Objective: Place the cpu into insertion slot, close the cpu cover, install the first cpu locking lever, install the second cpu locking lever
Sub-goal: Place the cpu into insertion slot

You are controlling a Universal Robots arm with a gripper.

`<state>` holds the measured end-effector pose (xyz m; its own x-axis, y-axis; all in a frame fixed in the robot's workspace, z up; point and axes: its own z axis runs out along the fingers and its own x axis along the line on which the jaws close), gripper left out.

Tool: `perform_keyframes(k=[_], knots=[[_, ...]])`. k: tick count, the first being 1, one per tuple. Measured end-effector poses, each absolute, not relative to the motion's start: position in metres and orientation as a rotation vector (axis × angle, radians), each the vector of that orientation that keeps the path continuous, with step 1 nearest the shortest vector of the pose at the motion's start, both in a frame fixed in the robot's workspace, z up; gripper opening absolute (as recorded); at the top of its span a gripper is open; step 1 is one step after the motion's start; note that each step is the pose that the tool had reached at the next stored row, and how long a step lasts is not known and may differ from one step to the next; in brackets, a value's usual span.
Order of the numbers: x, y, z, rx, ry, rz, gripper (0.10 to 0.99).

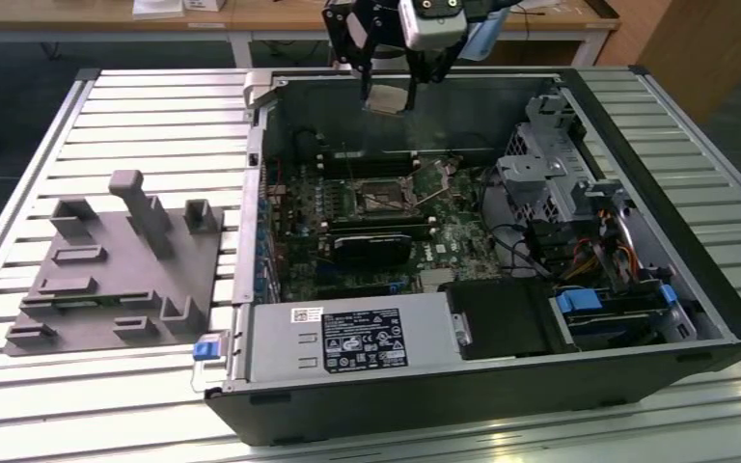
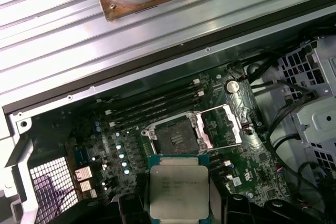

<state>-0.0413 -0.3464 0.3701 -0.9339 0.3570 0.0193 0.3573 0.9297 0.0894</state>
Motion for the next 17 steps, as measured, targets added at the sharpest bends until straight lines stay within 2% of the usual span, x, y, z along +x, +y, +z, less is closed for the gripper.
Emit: perform_keyframes(k=[17], knots=[[-0.0414,-0.3464,0.3693,-0.742,-3.052,-0.139,0.541]])
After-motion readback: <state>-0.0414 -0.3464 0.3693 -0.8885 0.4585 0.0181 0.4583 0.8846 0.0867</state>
